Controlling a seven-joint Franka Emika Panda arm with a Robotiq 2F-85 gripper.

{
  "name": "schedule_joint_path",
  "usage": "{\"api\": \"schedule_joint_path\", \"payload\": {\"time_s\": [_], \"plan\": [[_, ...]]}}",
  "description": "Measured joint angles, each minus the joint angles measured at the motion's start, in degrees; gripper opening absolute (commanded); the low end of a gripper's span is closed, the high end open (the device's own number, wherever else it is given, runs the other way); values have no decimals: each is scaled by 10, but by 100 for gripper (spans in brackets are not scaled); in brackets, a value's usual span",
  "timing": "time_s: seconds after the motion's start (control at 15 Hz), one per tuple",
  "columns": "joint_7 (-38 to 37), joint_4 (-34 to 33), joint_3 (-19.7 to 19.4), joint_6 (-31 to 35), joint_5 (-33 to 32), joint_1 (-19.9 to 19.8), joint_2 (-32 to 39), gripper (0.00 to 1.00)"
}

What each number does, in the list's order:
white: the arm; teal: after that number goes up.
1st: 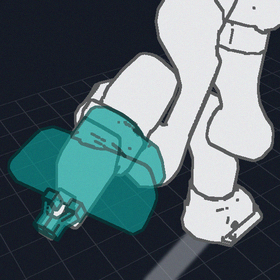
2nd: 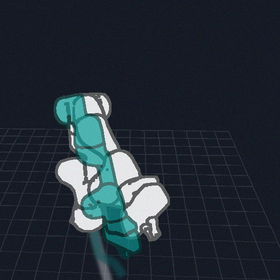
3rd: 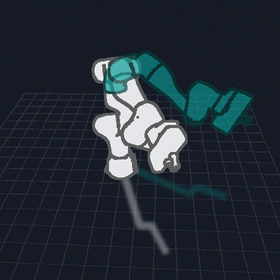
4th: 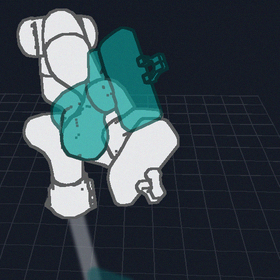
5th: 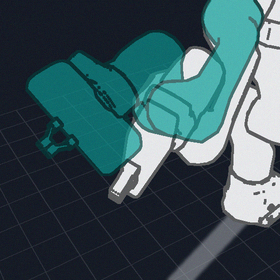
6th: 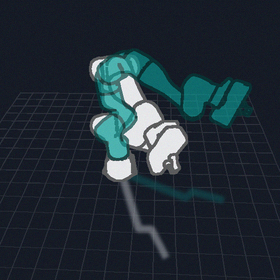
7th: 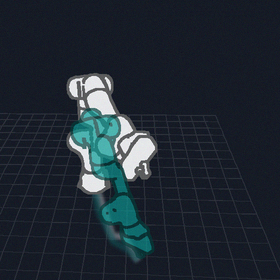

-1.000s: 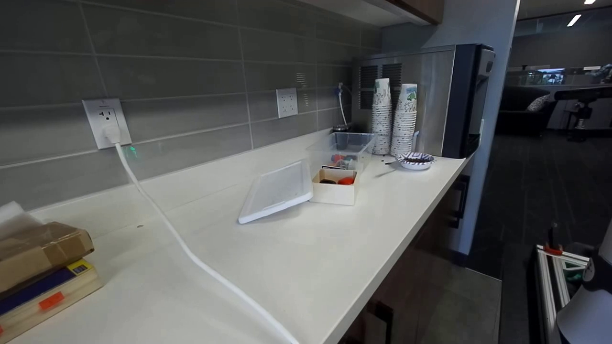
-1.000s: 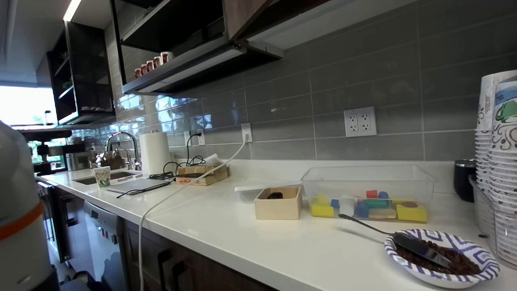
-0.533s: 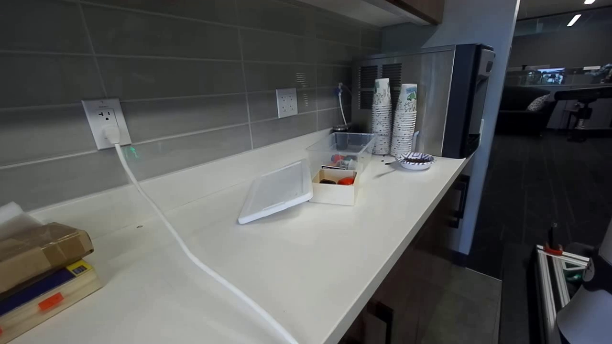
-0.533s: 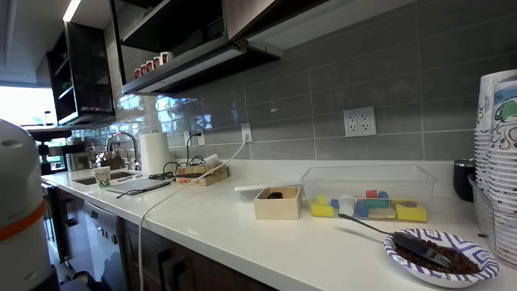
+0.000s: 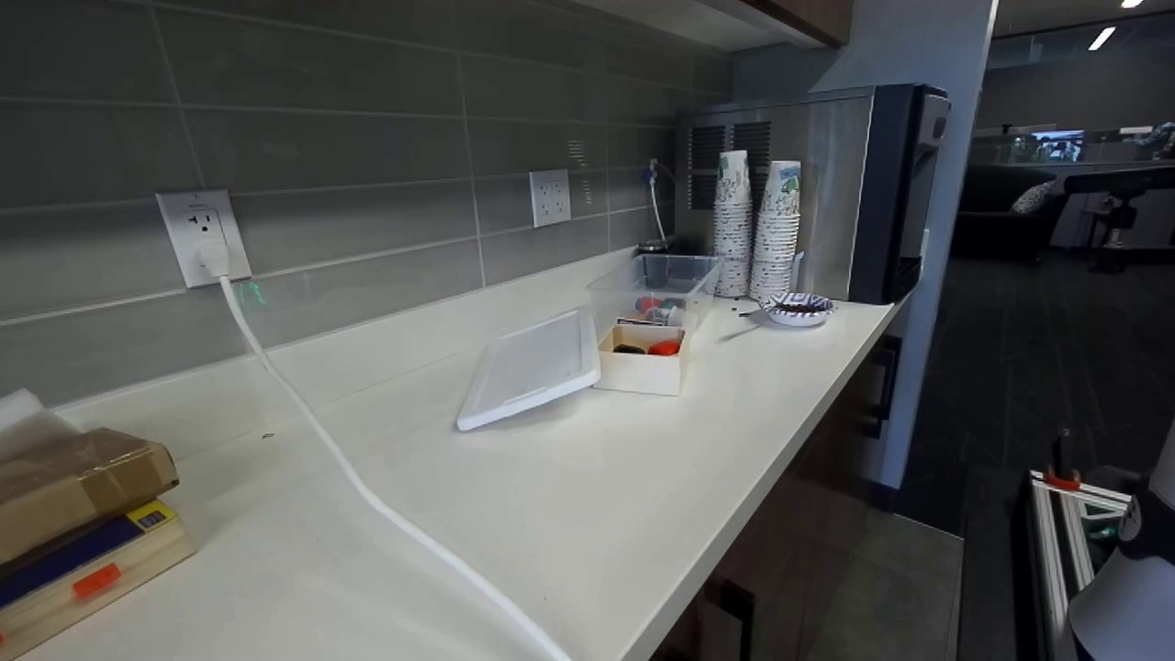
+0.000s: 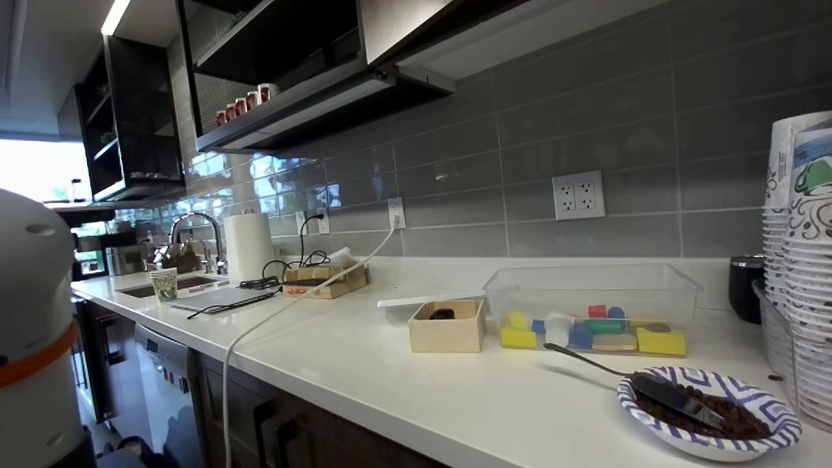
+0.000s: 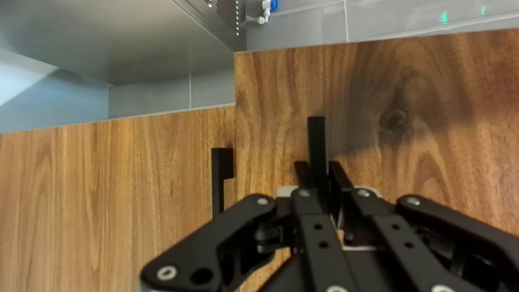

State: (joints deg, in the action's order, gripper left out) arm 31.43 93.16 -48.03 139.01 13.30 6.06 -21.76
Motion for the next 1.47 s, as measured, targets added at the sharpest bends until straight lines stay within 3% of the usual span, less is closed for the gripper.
{"api": "schedule_joint_path", "payload": {"time_s": [0.6,1.07,1.2,1.47], "plan": [[40,-78,-78,-34,89,54,88,3],[67,-104,-104,-34,145,65,132,3],[73,-110,-108,-35,160,65,144,38],[83,-124,-119,-41,187,65,167,38]]}}
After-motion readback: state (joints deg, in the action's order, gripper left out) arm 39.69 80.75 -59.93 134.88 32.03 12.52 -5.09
